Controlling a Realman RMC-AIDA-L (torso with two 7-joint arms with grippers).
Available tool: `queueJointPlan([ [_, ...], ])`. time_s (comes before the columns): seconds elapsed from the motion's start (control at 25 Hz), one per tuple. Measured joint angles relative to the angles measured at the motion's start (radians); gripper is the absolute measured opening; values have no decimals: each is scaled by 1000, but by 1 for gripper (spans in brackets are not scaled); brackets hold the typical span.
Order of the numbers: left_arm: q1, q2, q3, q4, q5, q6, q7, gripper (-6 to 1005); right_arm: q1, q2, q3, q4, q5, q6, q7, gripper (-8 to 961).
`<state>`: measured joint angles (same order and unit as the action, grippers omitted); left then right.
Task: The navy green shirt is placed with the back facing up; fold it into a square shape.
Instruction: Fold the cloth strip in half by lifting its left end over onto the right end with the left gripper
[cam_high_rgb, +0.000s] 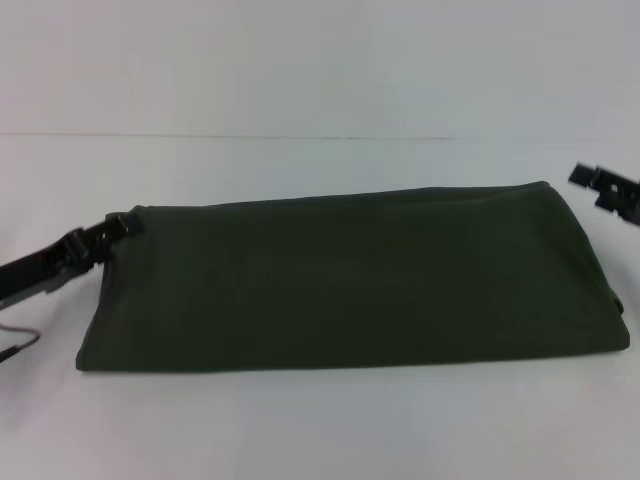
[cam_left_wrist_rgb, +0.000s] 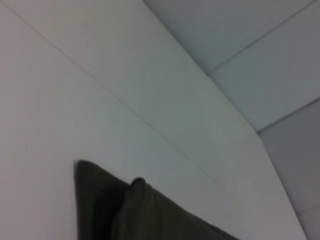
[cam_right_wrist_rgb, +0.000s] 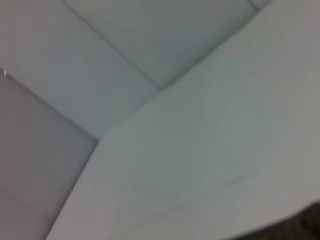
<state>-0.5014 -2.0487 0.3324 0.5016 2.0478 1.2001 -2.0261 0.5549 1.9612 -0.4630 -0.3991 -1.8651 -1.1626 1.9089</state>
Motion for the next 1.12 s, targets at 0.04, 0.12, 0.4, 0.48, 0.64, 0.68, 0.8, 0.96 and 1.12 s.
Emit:
queueJointPlan([
  [0.04, 13, 14, 16, 14, 10, 46, -37, 861, -8, -16, -18, -1, -21, -29, 23, 870],
  [0.12, 39, 35, 33, 76, 59, 145, -116, 861, -21, -42, -35, -12, -66, -94, 60, 870],
  [0.4, 47, 49, 30, 259, 316, 279, -285, 860, -52, -73, -39, -85, -212, -206, 179, 867],
  [0.48, 38, 52, 31, 254, 347, 277, -294, 860, -52, -73, -39, -92, -249, -214, 189, 867],
  [0.64, 28, 53, 30, 246, 358, 258, -296, 860, -51, -67, -38, -93, -273, -215, 180, 865],
  [0.68, 27, 53, 29, 245, 357, 251, -296, 860, -50, -65, -38, -93, -272, -215, 168, 865],
  [0.8, 15, 55, 24, 244, 352, 219, -304, 861, -28, -59, -43, -93, -271, -222, 117, 866],
  [0.96, -21, 53, 24, 213, 351, 153, -316, 860, -1, -45, -52, -93, -271, -238, 63, 866],
  [1.12, -72, 62, 32, 163, 353, 132, -316, 861, 51, -7, -73, -93, -272, -264, -29, 866],
])
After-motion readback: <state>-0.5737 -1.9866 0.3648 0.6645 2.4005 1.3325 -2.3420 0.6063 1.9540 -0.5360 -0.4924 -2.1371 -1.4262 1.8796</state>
